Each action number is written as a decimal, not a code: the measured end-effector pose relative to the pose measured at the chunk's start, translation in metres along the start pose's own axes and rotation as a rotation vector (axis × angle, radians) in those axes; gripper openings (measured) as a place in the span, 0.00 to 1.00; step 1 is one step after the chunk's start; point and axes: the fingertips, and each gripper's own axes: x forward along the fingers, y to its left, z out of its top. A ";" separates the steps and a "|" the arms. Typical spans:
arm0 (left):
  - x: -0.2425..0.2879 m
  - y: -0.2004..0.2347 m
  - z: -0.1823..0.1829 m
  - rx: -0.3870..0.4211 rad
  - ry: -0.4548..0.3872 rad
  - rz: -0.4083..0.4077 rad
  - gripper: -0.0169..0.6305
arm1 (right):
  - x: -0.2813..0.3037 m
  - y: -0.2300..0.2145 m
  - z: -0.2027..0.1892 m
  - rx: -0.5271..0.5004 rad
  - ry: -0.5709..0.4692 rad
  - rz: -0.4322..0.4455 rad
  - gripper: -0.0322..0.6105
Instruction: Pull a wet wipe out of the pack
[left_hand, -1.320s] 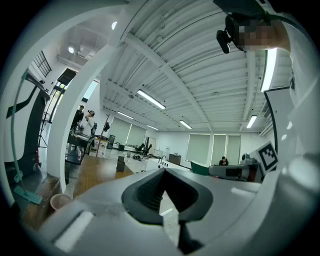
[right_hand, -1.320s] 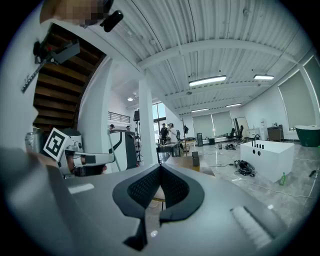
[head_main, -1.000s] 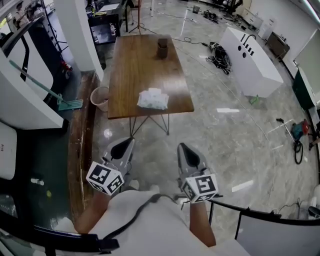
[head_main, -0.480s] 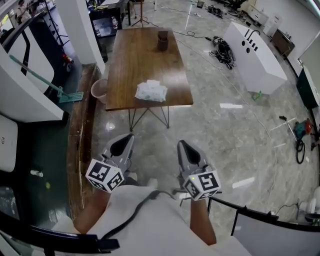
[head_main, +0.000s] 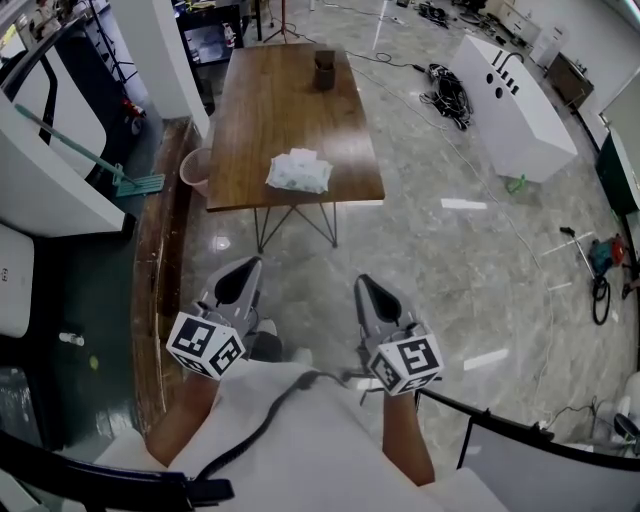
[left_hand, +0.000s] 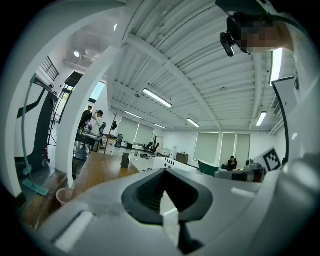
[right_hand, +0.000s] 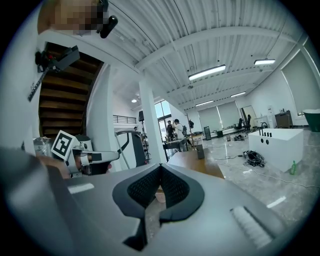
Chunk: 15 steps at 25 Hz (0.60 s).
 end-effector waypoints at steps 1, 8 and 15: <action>0.002 0.000 0.001 0.000 -0.002 -0.006 0.03 | 0.001 -0.001 0.001 -0.001 0.000 -0.001 0.06; 0.022 0.011 -0.001 0.002 0.010 -0.021 0.03 | 0.016 -0.011 0.004 0.001 0.005 -0.021 0.06; 0.070 0.042 0.000 -0.011 0.032 -0.092 0.03 | 0.053 -0.024 0.001 -0.017 0.025 -0.037 0.06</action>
